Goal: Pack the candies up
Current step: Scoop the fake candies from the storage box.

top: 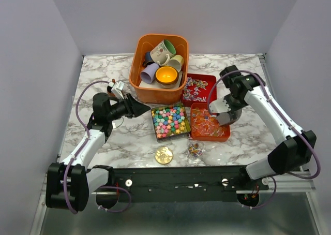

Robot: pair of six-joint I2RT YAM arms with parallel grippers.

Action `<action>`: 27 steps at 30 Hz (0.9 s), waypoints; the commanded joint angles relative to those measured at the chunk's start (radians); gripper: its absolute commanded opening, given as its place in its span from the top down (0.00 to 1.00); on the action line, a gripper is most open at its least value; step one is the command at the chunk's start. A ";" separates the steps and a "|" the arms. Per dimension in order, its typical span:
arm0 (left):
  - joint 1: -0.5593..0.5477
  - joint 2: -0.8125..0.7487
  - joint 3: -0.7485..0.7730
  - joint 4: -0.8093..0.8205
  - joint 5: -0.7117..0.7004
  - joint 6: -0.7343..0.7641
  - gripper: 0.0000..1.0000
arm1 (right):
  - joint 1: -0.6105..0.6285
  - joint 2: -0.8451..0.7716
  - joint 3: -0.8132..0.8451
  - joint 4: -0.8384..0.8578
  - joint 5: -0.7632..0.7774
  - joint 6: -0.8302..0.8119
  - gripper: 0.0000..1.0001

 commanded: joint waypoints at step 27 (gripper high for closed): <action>0.014 -0.100 -0.076 0.056 -0.055 -0.019 0.42 | 0.389 0.223 0.018 -0.165 0.188 0.326 0.99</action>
